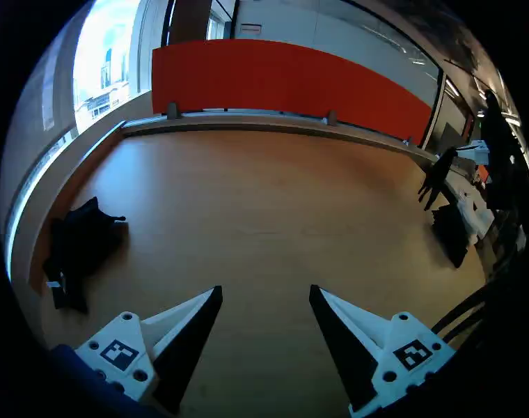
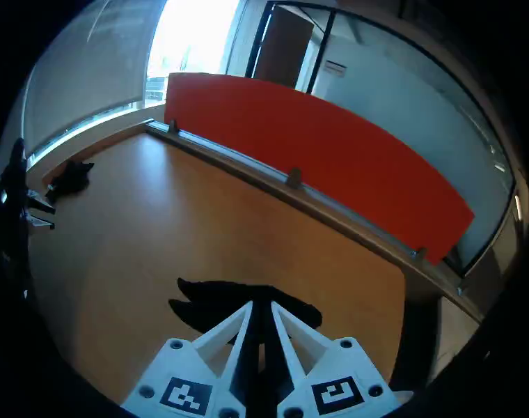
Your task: Fold towel
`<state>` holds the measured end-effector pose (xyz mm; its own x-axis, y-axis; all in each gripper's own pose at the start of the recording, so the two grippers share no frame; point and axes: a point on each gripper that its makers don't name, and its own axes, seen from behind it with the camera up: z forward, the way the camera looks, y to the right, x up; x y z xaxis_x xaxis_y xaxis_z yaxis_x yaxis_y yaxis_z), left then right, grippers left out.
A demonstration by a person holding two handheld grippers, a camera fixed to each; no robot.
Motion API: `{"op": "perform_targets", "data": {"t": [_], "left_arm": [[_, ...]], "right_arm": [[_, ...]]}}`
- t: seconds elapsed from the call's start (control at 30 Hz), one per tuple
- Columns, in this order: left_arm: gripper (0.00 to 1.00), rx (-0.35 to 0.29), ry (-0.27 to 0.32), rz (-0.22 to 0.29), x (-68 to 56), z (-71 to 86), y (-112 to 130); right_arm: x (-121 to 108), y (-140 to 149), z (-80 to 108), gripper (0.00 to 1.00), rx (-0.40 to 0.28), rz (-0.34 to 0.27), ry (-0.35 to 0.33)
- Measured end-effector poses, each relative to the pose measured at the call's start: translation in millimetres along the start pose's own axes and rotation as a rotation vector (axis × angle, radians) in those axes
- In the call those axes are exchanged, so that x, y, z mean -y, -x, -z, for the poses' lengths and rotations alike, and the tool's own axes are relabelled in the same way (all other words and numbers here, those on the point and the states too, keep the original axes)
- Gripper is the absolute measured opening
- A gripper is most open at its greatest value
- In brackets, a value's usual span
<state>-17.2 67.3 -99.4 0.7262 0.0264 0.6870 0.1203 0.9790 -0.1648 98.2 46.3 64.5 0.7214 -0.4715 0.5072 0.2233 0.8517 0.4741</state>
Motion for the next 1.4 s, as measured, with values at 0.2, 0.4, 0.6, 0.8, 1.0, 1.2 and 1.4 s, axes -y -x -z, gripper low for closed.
{"op": "perform_targets", "data": {"t": [0.2,0.4,0.6,0.8,1.0,1.2,1.4], "left_arm": [[0.93,0.002,-0.001,-0.007,-1.3,0.4,-0.6],[0.93,0.004,-0.003,-0.012,-1.7,0.6,-0.3],[0.93,0.006,-0.003,-0.017,-3.6,0.6,0.1],[0.93,0.004,-0.001,-0.021,-6.9,0.3,-0.8],[0.93,0.004,0.001,-0.023,-10.2,0.3,-1.7],[0.93,0.004,0.005,-0.028,-14.1,0.2,-3.4],[0.93,0.006,0.011,-0.034,-17.1,-0.1,-3.8]], "right_arm": [[-25.7,16.5,6.8,0.03,0.024,-0.016,0.030],[-44.3,33.1,11.1,0.03,0.052,-0.023,0.052],[-57.4,44.2,15.0,0.03,0.069,-0.033,0.072],[-65.2,51.9,20.1,0.03,0.079,-0.043,0.080],[-69.6,62.3,28.2,0.03,0.091,-0.047,0.089],[-71.7,80.2,40.0,0.03,0.108,-0.064,0.100],[-69.0,104.4,54.3,0.03,0.133,-0.090,0.113]]}}
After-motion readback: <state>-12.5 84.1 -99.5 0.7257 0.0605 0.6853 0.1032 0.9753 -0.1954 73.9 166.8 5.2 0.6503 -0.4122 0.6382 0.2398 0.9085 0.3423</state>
